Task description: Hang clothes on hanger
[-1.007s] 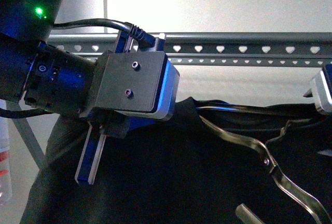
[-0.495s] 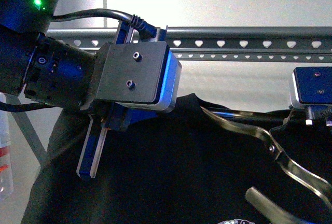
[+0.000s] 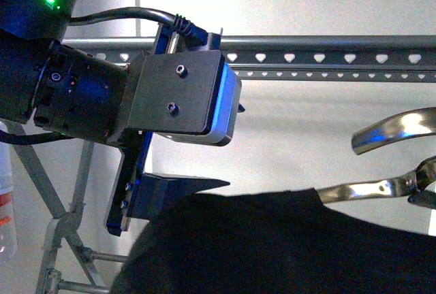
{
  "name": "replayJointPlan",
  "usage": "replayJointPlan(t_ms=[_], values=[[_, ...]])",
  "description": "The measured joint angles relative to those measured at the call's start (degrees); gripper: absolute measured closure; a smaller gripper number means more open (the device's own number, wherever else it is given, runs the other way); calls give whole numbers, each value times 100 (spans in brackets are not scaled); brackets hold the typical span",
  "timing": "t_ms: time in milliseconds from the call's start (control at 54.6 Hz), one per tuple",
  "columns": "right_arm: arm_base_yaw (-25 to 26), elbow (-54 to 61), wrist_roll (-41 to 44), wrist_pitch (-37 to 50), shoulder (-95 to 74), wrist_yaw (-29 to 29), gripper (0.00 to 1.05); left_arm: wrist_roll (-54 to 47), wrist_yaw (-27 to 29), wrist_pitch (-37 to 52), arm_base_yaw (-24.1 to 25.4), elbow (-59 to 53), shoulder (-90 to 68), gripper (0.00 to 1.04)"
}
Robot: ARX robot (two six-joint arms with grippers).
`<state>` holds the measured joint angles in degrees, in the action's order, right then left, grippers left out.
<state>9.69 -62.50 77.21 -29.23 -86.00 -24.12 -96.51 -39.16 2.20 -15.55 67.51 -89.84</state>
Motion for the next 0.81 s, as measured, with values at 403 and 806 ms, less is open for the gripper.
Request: replayJointPlan(t_ms=[403, 806], values=[[514, 522, -2234, -645, 748, -1147, 96, 9473, 4885, 2559, 1126, 542, -321, 7], [599, -48, -5584, -732, 691, -1493, 96, 10544, 3891, 2391, 1519, -640, 348, 36]])
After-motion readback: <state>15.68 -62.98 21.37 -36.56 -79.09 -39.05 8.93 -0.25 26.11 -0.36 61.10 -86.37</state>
